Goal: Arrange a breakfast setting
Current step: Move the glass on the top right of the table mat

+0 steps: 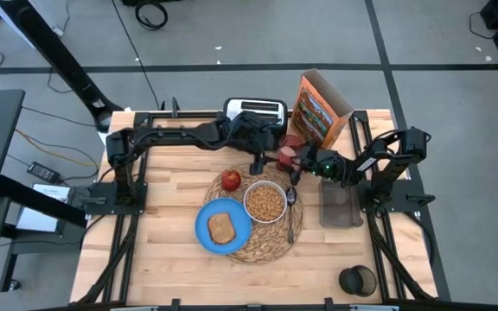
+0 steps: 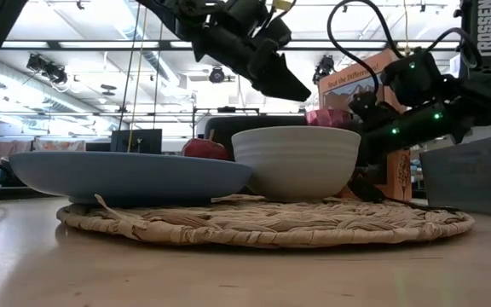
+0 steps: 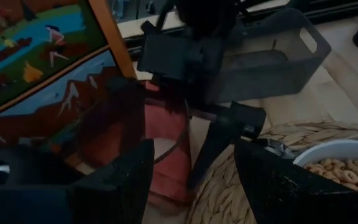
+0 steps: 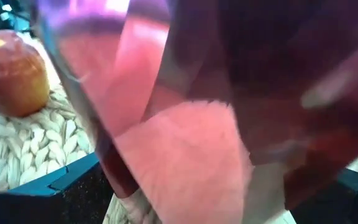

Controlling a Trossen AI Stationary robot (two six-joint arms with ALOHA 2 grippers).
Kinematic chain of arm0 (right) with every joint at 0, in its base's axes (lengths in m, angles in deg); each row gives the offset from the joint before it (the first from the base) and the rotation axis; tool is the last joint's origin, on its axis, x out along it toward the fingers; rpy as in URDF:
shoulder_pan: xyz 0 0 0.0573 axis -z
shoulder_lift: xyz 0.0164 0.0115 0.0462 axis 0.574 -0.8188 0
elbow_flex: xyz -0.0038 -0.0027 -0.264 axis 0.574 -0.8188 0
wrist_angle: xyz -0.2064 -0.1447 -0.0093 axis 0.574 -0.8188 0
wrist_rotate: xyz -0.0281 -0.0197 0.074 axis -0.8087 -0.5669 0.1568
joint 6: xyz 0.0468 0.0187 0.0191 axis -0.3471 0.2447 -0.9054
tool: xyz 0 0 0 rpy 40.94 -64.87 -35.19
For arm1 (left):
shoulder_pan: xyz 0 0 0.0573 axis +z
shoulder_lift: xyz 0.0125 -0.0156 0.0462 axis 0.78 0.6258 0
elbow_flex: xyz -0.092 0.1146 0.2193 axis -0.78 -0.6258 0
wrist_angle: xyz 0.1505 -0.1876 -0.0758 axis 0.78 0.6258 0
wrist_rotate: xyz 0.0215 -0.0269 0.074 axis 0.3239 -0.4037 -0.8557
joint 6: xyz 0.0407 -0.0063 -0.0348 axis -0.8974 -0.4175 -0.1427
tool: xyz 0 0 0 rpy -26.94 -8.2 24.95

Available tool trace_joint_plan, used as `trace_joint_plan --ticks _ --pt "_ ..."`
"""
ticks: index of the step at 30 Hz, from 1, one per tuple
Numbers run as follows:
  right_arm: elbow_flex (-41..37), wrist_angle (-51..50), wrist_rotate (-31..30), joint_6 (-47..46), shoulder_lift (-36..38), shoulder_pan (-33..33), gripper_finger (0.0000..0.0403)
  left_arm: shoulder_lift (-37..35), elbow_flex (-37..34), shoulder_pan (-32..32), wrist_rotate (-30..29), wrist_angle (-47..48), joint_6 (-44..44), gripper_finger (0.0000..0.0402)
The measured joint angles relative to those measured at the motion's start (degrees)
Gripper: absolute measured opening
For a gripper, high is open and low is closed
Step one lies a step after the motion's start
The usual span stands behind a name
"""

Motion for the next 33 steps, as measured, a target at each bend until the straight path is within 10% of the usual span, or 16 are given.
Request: trace_joint_plan --ticks 33 --pt "0.12 -23.39 5.66 -4.22 11.24 0.58 0.0399 0.42 -0.04 -0.34 0.09 0.13 1.07 0.0228"
